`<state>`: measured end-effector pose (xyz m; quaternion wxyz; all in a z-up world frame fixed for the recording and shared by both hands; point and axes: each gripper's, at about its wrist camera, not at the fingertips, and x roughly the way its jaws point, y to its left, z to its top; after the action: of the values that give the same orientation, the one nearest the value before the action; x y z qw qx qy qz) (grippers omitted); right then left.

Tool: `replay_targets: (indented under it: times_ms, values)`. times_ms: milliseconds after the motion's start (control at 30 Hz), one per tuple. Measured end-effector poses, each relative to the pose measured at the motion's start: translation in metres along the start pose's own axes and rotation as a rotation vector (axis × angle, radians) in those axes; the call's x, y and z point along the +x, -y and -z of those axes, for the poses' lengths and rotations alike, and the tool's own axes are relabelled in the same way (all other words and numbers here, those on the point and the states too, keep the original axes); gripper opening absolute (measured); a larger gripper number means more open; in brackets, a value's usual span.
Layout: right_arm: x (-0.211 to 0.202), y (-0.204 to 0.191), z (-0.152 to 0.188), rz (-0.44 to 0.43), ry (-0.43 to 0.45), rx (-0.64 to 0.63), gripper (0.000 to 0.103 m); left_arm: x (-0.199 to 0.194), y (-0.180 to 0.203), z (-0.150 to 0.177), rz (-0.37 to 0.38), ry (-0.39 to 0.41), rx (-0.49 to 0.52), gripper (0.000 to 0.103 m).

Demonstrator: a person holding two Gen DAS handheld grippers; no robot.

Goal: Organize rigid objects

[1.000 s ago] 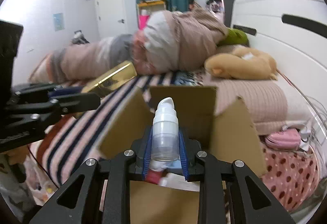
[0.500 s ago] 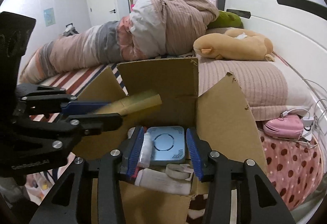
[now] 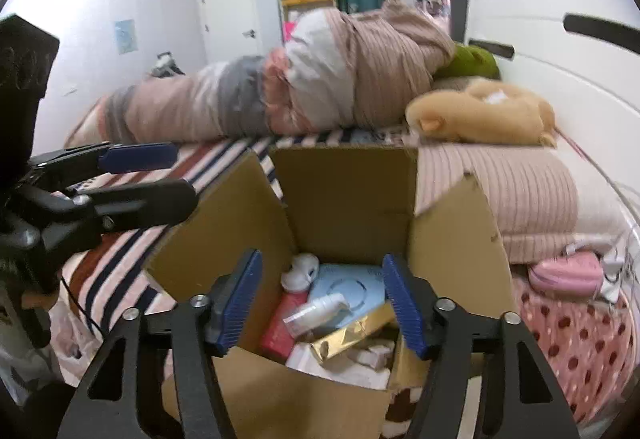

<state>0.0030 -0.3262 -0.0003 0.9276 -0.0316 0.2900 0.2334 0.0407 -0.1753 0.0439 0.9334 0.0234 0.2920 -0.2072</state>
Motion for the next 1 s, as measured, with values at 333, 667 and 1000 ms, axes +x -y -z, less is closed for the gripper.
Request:
replay_targets:
  times_ms: [333,667,1000]
  values:
    - [-0.023,-0.005,-0.01,-0.136,0.198,-0.065,0.096,-0.034,-0.043,0.024,-0.342,0.089,-0.158,0.099]
    - [-0.012,-0.012,-0.014,-0.215,0.215,-0.101,0.096,-0.03,-0.067,0.04,-0.473,0.092,-0.225,0.099]
    - [-0.008,-0.009,-0.013,-0.223,0.208,-0.098,0.096,-0.033,-0.071,0.041,-0.493,0.101,-0.233,0.099]
